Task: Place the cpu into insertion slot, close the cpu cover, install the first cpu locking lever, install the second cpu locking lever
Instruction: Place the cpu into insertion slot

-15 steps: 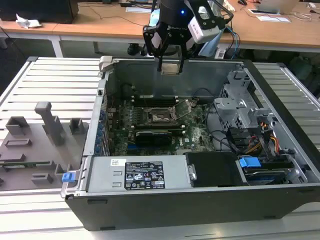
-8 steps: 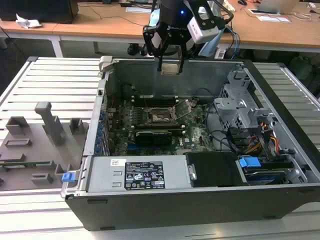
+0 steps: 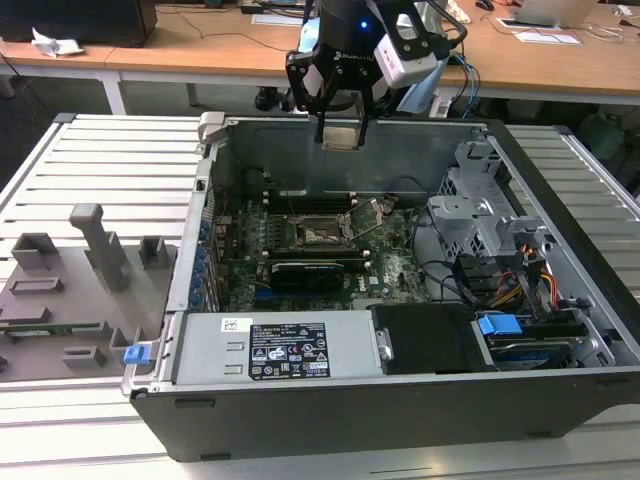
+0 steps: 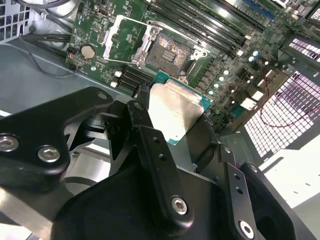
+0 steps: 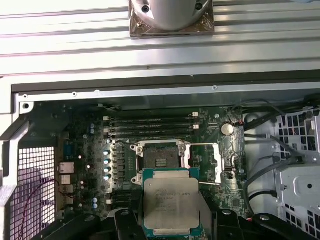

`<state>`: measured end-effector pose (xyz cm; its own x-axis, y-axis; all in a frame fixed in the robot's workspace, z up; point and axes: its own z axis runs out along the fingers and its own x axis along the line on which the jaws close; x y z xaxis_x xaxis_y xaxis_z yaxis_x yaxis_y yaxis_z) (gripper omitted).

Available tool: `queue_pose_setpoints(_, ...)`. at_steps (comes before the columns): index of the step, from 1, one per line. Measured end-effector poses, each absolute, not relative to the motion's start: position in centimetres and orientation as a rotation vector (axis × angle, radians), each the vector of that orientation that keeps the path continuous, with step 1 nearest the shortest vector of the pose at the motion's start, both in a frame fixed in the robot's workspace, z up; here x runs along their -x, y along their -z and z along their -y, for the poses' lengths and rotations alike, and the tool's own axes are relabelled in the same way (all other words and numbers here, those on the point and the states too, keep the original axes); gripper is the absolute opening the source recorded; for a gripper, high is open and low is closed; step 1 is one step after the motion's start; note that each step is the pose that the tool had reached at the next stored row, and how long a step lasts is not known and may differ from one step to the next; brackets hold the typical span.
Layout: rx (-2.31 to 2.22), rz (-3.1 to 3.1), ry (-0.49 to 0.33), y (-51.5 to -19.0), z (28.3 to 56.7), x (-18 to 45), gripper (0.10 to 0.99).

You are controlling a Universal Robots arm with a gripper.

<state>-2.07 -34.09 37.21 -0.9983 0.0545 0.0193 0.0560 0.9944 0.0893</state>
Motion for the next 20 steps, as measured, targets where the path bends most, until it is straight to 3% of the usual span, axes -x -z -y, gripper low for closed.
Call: queue_pose_setpoints(20, 0.129, 3.120, 0.141, -37.15, 34.09, 2.08, 0.537)
